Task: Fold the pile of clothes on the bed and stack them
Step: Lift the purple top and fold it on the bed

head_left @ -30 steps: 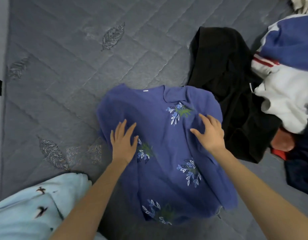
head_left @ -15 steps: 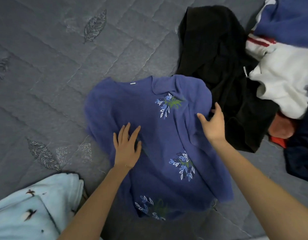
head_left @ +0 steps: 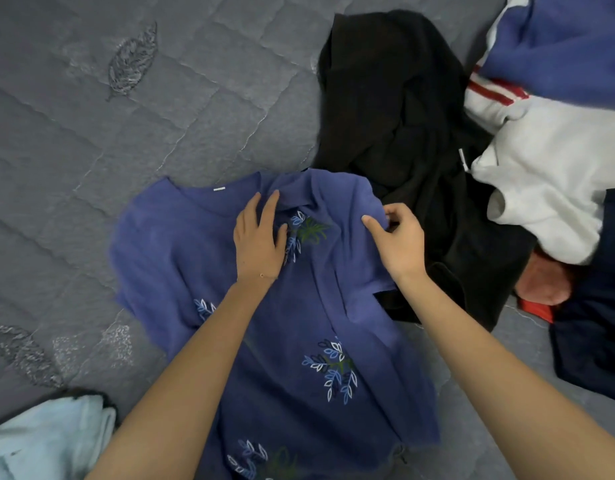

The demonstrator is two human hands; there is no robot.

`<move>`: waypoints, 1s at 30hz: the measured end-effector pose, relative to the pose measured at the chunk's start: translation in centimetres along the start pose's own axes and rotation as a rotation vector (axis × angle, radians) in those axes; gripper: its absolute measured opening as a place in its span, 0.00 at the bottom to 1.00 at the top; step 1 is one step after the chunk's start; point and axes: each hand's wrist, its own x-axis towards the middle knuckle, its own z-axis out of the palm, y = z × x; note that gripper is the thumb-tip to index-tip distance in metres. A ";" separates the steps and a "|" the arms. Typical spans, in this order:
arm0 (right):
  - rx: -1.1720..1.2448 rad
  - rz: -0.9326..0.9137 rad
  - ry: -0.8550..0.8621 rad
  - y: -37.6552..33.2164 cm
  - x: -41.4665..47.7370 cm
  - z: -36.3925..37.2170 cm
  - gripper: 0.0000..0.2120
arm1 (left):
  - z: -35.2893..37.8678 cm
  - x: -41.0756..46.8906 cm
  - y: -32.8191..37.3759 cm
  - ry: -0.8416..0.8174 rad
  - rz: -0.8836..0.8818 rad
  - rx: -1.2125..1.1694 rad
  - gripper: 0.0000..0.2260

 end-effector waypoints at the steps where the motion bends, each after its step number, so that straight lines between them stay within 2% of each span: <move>1: -0.003 -0.028 0.003 0.2 0.4 0.1 0.09 | 0.2 0.7 0.4 0.022 -0.007 0.012 0.24; 5: -0.017 -0.003 -0.043 -0.3 1.2 0.2 0.12 | 0.7 3.2 1.3 0.073 -0.010 0.075 0.22; 9: 0.019 0.017 -0.070 -0.6 2.2 -0.7 0.09 | 0.2 4.9 1.8 0.181 -0.003 0.089 0.10; 13: 0.169 0.050 0.119 -2.0 3.1 -3.6 0.12 | -1.3 6.8 3.6 0.282 -0.055 -0.039 0.11; 17: 0.255 0.008 0.269 -3.5 3.6 -6.5 0.11 | -2.6 9.1 6.4 0.318 -0.105 -0.188 0.11; 21: 0.226 -0.007 0.282 -3.9 4.1 -6.9 0.11 | -2.3 10.7 7.8 0.265 -0.079 -0.277 0.14; 25: 0.214 0.039 0.239 -3.2 4.1 -5.9 0.06 | -1.6 9.4 7.0 0.148 -0.036 -0.316 0.23; 28: 0.046 -0.086 0.257 -2.8 2.7 -5.2 0.20 | -1.6 6.7 5.0 0.101 -0.001 -0.267 0.22; 30: -0.067 -0.203 0.249 -2.9 1.3 -4.4 0.23 | -1.8 4.7 2.8 0.103 -0.013 -0.210 0.22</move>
